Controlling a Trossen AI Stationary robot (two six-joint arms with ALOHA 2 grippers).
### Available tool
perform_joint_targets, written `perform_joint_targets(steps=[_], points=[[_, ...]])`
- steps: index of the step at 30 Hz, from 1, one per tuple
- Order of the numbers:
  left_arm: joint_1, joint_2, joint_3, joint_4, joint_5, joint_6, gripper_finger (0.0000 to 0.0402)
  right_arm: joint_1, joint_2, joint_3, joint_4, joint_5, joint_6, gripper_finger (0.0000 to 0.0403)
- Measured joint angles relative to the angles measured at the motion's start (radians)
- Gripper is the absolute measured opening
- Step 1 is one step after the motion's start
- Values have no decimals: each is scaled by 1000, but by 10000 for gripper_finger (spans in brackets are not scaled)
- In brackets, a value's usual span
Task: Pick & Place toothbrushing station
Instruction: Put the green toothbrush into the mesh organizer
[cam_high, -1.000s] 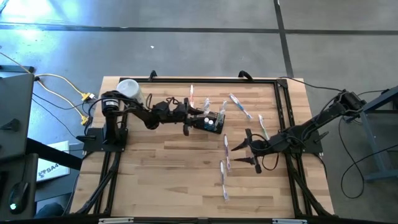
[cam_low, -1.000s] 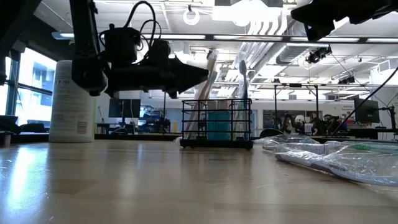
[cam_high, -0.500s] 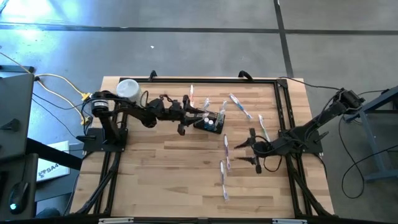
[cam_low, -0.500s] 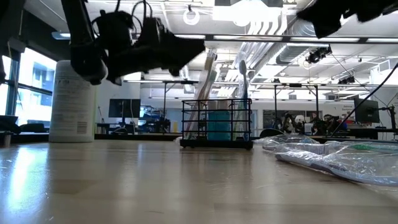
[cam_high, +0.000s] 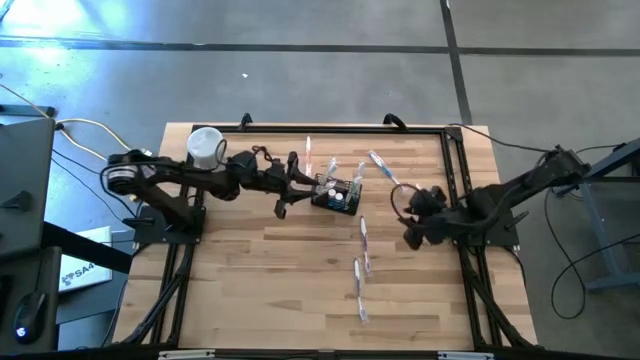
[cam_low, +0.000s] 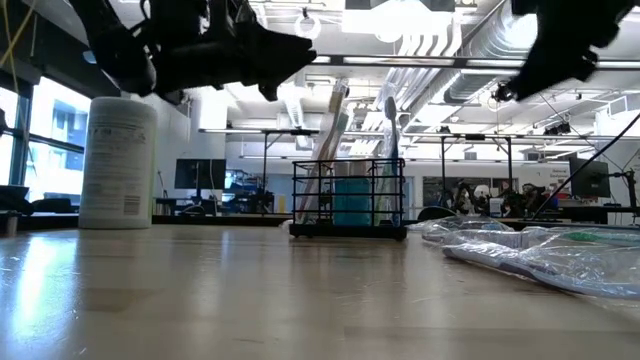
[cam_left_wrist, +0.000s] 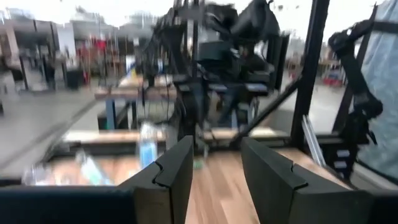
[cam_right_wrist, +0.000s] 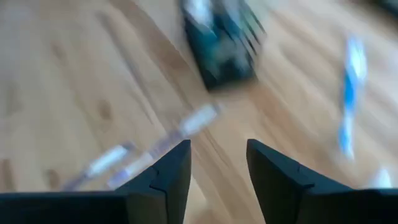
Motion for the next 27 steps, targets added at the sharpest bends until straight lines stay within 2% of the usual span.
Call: perform_joint_targets(steps=[4,7,11,16,21,27], points=[[0,-79,0,-190,-1,5,136,-129,0,6,-200,-148,125,140],[0,-129,0,-295,-11,17,136,-234,4,6,-299,-191,145,140],[0,-174,0,-394,-20,27,136,-358,23,6,-314,-206,94,157],[0,-197,1,-482,-22,27,136,-487,71,6,-313,-323,-12,208],[0,-196,1,-548,-27,30,136,-586,145,6,-317,-416,-40,259],[0,-200,1,-644,-80,30,136,-696,261,5,-316,-454,-118,279]])
